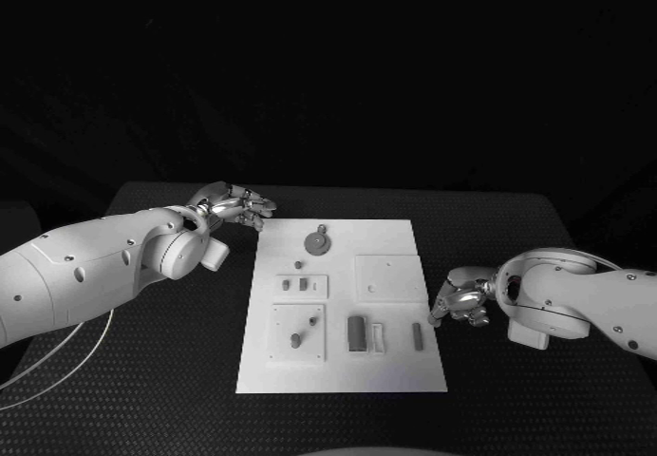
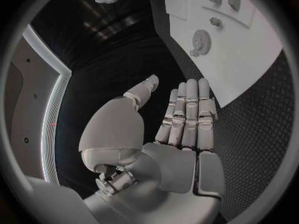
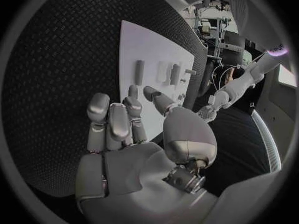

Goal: Assemble the parts on the task board

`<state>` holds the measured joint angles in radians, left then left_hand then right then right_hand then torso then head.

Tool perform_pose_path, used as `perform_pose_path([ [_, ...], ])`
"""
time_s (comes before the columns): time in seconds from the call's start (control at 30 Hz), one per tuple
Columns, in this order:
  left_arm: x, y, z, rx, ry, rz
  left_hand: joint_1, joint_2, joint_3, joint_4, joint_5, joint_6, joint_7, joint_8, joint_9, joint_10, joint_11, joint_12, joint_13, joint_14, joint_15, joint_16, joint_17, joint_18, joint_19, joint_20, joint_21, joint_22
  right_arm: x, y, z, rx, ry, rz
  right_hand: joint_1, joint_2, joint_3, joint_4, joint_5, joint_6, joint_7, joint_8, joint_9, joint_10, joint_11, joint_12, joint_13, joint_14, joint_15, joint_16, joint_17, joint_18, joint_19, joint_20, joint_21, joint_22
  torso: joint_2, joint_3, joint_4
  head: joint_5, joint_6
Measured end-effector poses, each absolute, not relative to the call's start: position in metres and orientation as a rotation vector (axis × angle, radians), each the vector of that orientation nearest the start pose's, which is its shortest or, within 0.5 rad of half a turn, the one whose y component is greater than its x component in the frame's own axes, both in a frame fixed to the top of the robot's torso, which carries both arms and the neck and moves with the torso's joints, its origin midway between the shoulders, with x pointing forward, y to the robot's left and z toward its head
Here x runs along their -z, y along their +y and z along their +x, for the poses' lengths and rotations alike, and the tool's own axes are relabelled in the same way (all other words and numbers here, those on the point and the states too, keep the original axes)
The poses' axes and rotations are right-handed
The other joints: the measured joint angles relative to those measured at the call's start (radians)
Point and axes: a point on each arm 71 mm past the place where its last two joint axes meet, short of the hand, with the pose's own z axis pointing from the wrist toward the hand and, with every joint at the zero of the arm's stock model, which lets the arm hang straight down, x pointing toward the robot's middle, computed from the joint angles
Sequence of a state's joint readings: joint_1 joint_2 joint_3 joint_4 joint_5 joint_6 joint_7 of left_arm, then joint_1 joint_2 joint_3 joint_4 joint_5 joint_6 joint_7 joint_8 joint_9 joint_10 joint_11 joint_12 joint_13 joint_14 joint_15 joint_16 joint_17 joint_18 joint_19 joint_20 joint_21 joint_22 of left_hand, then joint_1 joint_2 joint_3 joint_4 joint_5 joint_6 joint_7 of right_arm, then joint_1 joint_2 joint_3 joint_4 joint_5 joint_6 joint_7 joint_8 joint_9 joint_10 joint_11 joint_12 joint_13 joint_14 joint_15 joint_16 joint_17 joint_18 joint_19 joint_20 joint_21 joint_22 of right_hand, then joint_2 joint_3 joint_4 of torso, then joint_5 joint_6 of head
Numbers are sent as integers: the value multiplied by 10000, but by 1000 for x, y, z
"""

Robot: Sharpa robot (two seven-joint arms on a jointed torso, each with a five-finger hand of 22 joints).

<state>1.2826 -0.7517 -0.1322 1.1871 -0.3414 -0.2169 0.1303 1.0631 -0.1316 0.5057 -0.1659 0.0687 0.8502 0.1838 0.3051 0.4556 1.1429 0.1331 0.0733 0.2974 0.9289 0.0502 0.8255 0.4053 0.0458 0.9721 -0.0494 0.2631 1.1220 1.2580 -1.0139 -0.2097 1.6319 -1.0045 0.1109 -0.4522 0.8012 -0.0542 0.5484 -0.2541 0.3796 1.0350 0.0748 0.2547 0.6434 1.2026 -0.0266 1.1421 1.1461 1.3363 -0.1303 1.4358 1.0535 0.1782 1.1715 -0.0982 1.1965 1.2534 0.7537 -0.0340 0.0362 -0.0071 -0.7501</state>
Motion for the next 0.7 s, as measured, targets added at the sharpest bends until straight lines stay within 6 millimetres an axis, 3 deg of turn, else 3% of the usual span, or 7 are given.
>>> perform_pose_path([
  [0.2,198,264,547,10864,16920,-8741,0,0,0,0,0,0,0,0,0,0,0,0,0,0,0,0,4,-5,0,0,0,9,254,-266,427,-3594,24463,2110,-223,-225,114,206,0,64,-3,0,-10,0,0,-1,7,2,2,0,0,8,35,35,0,1,-1,0,19,-69,9],
  [0.33,198,264,547,10870,16922,-8738,0,0,0,0,0,0,0,0,0,0,0,0,0,0,0,0,3,-11,0,0,0,8,268,-257,421,-3509,24768,1829,-337,-339,167,366,0,103,-27,0,-10,0,-1,-2,17,4,3,0,0,9,35,35,0,-10,5,0,27,-81,-11],
  [0.5,198,264,547,10874,16927,-8737,0,0,0,0,0,0,0,0,0,0,0,0,0,0,0,0,2,-23,0,0,0,8,276,-250,416,-3509,24915,1636,-584,-803,336,956,0,148,-3,10,-8,38,-39,-2,17,18,18,0,1,10,36,35,-40,-10,12,0,40,-56,-51],
  [0.7,198,266,547,10850,16918,-8752,0,0,0,0,0,0,0,0,1,0,0,0,0,0,0,0,12,-49,0,0,-39,7,277,-244,418,-3556,24796,1520,-794,-1155,445,1423,0,178,2,34,-11,38,-39,-10,17,32,31,0,-35,10,36,35,-39,-9,15,0,47,-39,-88],
])
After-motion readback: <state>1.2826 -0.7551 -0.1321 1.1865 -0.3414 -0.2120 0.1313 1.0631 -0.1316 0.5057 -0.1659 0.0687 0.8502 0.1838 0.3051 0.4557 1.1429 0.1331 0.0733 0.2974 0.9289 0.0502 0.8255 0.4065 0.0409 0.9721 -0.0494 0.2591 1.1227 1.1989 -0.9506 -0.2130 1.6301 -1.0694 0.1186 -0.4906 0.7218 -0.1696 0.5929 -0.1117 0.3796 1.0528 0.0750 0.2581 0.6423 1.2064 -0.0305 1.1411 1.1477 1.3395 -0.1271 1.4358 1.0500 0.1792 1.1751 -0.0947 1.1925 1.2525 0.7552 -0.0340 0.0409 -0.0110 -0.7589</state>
